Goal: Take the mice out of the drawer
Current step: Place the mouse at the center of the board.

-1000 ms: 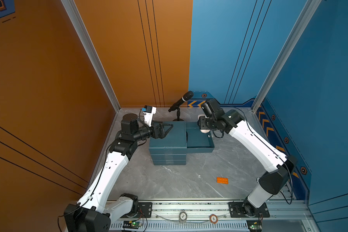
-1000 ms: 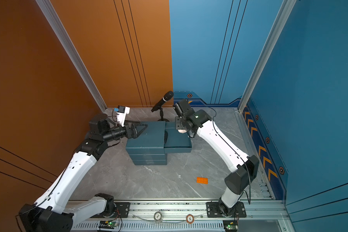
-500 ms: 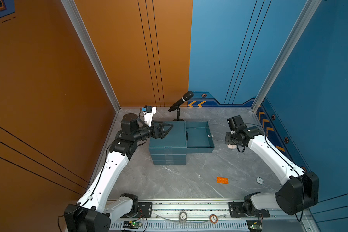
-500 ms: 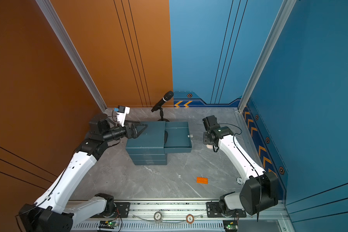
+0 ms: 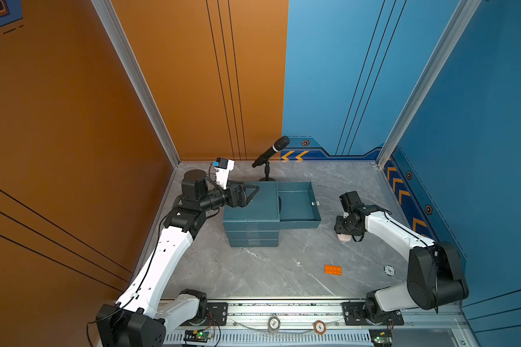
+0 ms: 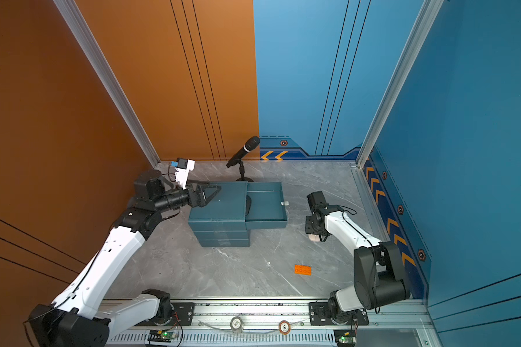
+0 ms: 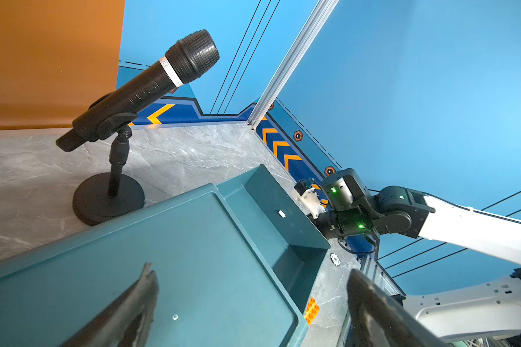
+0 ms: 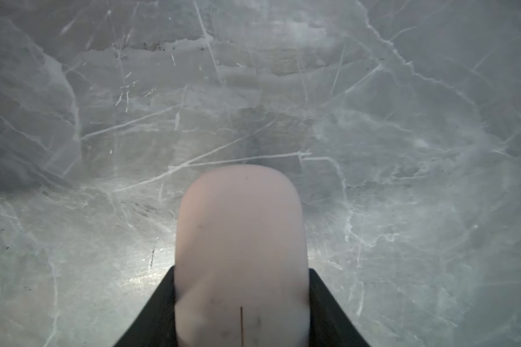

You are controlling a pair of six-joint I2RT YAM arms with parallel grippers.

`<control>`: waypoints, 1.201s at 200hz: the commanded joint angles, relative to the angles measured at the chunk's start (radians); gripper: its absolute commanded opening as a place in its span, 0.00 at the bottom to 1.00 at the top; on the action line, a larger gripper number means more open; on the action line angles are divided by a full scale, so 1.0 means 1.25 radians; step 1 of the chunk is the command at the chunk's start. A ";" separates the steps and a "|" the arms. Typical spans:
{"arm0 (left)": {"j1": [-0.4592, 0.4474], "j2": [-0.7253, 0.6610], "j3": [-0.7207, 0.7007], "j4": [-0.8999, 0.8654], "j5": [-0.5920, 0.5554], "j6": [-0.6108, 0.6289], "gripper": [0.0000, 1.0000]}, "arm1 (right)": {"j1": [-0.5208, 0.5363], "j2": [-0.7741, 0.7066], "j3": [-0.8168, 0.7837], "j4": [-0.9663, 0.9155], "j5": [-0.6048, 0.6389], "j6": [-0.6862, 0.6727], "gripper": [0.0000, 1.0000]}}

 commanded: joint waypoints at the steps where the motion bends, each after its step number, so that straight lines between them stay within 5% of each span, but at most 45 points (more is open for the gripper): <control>1: -0.006 0.005 0.018 -0.001 -0.009 0.003 0.98 | 0.004 -0.004 -0.029 0.012 -0.026 -0.021 0.46; 134: -0.002 0.016 0.016 0.000 -0.013 0.001 0.98 | 0.089 -0.035 -0.114 -0.034 0.003 0.075 0.47; 240: 0.001 0.011 0.014 0.005 -0.014 -0.003 0.98 | 0.111 -0.091 -0.137 -0.054 0.048 0.109 0.61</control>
